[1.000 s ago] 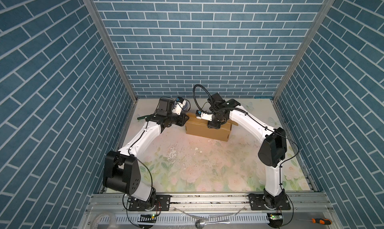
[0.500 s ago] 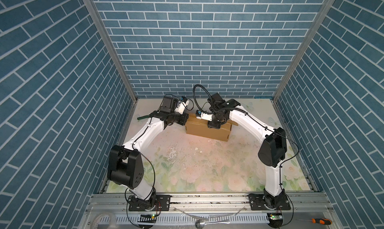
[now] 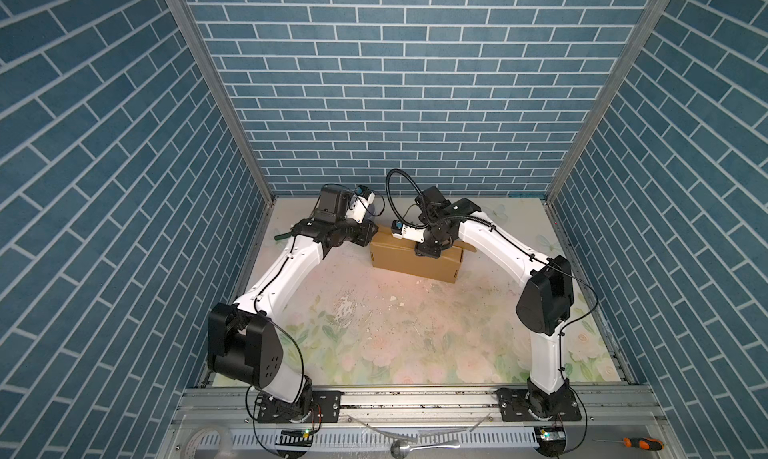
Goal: Fold the paper box
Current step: 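Press the box's top seam with the right gripper while the left holds, then release the seam and swing the right gripper to the box's far end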
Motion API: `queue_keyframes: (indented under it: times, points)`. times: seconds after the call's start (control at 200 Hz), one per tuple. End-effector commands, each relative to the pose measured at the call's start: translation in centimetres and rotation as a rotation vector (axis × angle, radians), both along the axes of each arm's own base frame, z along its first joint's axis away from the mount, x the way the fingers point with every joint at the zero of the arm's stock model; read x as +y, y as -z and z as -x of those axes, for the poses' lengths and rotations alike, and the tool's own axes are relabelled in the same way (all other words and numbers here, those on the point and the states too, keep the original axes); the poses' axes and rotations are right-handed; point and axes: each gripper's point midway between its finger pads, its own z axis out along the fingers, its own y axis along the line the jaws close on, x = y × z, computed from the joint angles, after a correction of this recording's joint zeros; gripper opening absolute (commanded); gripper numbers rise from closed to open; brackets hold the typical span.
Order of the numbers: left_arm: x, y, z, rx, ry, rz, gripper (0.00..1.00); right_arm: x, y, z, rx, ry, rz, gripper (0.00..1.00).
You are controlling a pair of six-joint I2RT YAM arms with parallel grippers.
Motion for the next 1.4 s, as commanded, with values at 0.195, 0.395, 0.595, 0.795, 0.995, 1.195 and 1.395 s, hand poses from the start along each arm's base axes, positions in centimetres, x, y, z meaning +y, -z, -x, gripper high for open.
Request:
queue_keyframes:
  times: [0.195,0.395,0.595,0.795,0.995,1.195,1.395]
  points:
    - [0.1,3.0,-0.3,0.074,0.004,-0.045,0.27,-0.2,0.9,0.3,0.021,-0.015,0.014,0.41]
    - [0.1,4.1,-0.4,0.090,0.000,-0.050,0.13,-0.1,0.9,0.3,0.024,-0.015,0.011,0.40]
    - [-0.2,4.7,-0.4,0.103,-0.007,-0.026,0.01,-0.1,1.1,0.3,0.026,-0.014,0.013,0.40]
    - [0.2,6.3,0.2,0.128,-0.024,-0.033,0.00,-0.2,1.0,0.3,0.026,-0.010,0.013,0.39]
    - [0.2,8.0,0.6,0.162,-0.039,-0.020,0.00,-0.1,1.1,0.3,0.028,-0.010,0.013,0.39]
    - [0.5,7.2,0.3,0.135,-0.050,-0.034,0.00,-0.2,0.3,0.1,0.008,0.000,0.004,0.52]
    - [0.7,7.8,0.1,0.143,-0.065,-0.045,0.00,-0.9,-2.0,0.2,-0.035,0.027,-0.013,0.71]
